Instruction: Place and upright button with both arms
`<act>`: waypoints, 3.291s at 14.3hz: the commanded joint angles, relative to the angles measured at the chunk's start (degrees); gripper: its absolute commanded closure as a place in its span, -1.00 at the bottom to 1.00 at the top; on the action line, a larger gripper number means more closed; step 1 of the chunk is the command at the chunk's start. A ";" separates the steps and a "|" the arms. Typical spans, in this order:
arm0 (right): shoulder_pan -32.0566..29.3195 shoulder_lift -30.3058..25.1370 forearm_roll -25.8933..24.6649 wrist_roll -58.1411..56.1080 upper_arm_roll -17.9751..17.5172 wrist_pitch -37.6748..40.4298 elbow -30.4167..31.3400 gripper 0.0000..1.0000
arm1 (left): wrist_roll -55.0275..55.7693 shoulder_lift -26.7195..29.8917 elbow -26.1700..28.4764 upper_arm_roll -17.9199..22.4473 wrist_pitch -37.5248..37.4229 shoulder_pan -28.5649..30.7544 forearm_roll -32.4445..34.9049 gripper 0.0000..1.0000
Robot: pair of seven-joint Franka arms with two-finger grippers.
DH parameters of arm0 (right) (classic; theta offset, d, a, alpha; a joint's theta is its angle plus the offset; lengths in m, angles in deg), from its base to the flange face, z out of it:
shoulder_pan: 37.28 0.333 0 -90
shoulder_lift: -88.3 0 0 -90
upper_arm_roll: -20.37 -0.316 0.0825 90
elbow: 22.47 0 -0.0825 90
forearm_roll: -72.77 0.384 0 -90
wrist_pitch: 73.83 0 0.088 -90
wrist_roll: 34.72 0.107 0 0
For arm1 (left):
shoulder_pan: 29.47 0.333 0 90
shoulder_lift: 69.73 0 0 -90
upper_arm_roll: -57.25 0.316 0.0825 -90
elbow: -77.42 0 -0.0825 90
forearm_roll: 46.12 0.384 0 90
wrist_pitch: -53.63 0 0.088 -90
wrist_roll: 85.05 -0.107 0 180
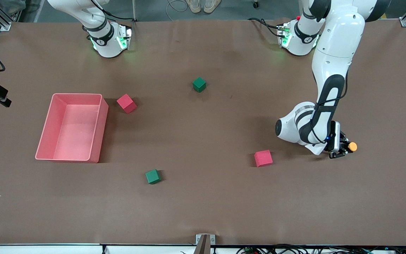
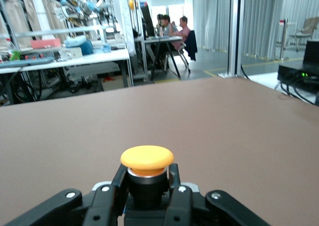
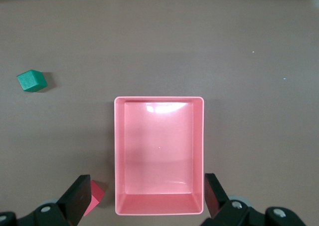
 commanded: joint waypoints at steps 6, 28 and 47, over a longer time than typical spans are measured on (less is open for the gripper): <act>0.26 -0.09 -0.14 -0.32 -0.03 0.39 0.31 -1.00 | 8.50 -5.13 1.12 -0.16 -6.57 -1.82 3.93 0.99; 2.73 1.14 -0.05 -0.32 -0.38 0.91 0.32 -1.00 | 14.15 -8.74 -0.55 -0.60 -8.15 -1.91 4.46 -0.41; 4.13 1.93 -0.05 -0.23 -0.47 1.09 0.67 -1.00 | 6.76 -6.10 0.85 -0.77 -10.88 -1.91 2.88 -1.00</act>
